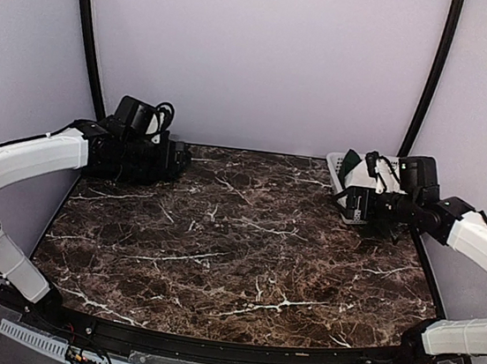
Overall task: Fold and stack the mixed laundry pile
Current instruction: Reset both arms
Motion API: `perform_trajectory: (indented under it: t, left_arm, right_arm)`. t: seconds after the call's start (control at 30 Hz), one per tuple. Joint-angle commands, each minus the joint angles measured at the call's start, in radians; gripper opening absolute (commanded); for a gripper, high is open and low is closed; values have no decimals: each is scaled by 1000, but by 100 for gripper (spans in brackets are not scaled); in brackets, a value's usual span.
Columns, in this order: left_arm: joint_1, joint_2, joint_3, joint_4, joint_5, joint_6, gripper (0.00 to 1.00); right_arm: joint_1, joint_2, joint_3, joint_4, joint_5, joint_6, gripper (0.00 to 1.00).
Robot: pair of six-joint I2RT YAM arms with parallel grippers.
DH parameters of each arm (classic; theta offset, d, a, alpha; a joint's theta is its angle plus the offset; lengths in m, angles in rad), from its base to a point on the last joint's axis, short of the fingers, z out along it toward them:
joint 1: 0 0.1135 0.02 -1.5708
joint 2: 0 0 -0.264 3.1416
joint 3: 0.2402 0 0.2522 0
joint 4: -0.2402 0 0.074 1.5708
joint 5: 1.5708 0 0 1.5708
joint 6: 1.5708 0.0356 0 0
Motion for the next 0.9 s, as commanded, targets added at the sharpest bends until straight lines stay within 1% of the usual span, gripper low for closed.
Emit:
perform_trajectory:
  t: [0.0,0.1,0.2,0.43,0.73,0.87]
  left_arm:
    - [-99,25,-46,-76,0,-47,99]
    - [-141,31,-82,-56,37,-74,99]
    - [-150,27,-106,-33,78,-89,99]
    - [-150,22,-112,-28,95,-108,99]
    - [-148,0,-102,-43,66,-128,99]
    - [-147,-26,-91,-53,15,-126,99]
  right_arm:
    - [-23,-19,-32,35,-26,24,99]
    - [-58,-7,-28,48,-46,23,99]
    - [-98,21,-10,66,-88,28,99]
    - [-105,80,15,70,-140,15,99]
    - [-107,96,13,74,-158,13,99]
    - [-107,99,14,74,-167,12,99]
